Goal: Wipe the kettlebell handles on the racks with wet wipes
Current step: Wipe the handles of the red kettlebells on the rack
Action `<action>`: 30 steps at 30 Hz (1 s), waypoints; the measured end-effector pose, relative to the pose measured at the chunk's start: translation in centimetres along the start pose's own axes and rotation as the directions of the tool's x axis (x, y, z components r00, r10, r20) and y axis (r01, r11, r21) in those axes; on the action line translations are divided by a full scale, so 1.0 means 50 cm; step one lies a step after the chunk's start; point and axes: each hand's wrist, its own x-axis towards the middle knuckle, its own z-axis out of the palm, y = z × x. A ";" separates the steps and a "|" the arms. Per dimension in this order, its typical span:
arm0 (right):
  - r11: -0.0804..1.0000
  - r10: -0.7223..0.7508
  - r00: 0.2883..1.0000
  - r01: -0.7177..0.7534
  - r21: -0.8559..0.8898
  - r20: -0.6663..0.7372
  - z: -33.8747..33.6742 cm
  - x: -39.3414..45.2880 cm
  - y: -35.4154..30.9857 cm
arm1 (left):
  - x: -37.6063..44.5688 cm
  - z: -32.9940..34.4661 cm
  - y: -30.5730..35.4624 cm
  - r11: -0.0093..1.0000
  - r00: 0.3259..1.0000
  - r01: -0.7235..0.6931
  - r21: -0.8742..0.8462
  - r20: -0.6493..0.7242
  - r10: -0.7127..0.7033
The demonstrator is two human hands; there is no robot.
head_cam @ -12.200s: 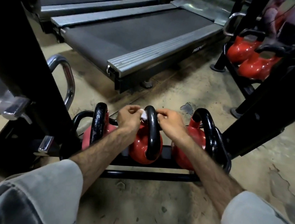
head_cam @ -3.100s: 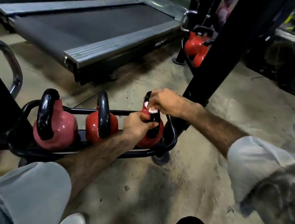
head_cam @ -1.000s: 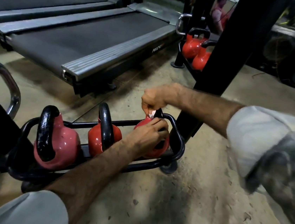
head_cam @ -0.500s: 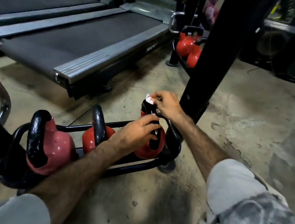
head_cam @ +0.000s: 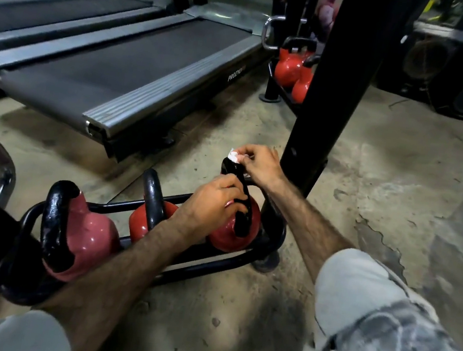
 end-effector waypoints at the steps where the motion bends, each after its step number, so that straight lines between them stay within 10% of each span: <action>1: 0.999 0.015 1.000 -0.015 0.043 -0.004 -0.002 -0.011 0.006 | 0.001 -0.001 -0.001 1.000 1.000 0.006 0.002 0.009 -0.006; 6: 0.933 0.145 0.989 -0.124 0.338 -0.038 -0.003 -0.127 0.065 | 0.012 0.000 -0.015 0.993 0.990 0.112 -0.032 0.093 -0.108; 10: 0.680 0.299 0.940 -0.331 0.655 0.165 0.012 -0.095 0.065 | 0.019 0.003 -0.023 0.990 0.984 0.130 -0.061 0.130 -0.121; 18: 0.323 0.367 0.782 -0.615 0.719 0.504 0.062 -0.037 0.088 | 0.023 0.011 -0.009 0.979 0.977 0.181 -0.096 0.134 -0.168; 30: 0.309 0.445 0.735 -0.663 0.682 0.512 0.049 -0.050 0.032 | 0.025 0.007 -0.026 0.958 0.960 0.252 -0.139 0.162 -0.229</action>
